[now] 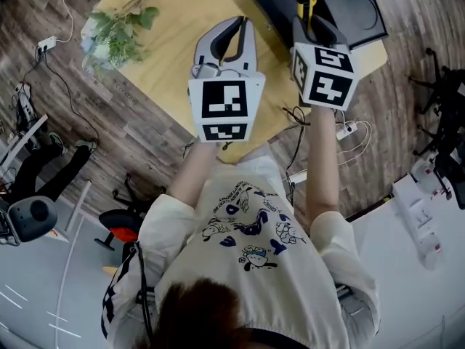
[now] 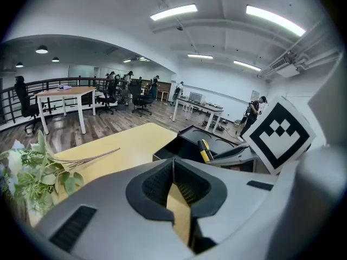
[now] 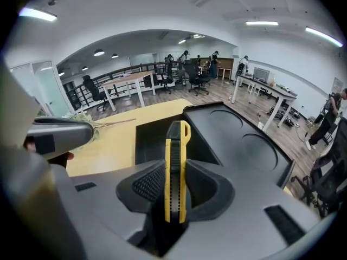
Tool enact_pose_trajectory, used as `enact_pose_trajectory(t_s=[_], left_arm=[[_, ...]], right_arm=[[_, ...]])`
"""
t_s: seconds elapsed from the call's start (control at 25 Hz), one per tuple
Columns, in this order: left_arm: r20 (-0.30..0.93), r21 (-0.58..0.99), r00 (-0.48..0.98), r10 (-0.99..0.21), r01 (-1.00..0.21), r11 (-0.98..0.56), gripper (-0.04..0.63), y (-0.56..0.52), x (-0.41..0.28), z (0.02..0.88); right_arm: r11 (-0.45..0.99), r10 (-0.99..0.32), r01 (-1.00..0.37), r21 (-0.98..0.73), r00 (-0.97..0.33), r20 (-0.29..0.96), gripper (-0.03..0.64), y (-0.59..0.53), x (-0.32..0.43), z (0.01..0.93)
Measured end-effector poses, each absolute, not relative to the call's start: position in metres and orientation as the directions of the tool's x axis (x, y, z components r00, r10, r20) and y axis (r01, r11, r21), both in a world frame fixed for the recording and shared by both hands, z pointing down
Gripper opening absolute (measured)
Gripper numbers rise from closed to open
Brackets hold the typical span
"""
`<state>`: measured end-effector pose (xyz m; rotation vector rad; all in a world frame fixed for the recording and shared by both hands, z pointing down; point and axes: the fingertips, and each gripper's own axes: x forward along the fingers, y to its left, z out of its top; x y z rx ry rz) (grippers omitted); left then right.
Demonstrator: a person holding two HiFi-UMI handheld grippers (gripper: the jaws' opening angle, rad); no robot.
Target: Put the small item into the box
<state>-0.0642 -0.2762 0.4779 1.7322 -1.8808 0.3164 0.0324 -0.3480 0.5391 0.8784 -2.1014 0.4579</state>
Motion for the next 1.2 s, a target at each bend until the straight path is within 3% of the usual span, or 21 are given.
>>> enact_pose_trajectory(t_s=[0.72,1.2], left_arm=[[0.578,0.212,-0.041,-0.815,-0.957,0.198,0.023,-0.268,-0.083,0.502],[0.562,0.208,-0.05,-0.825,-0.957,0.2,0.023,-0.261,-0.087,0.491]], right_arm=[[0.798,-0.163,-0.603,-0.017,-0.244,0.956,0.128,-0.354,0.015,0.592],[0.787,-0.189,-0.616,-0.04,-0.303,0.934,0.143,-0.357,0.015,0.582]])
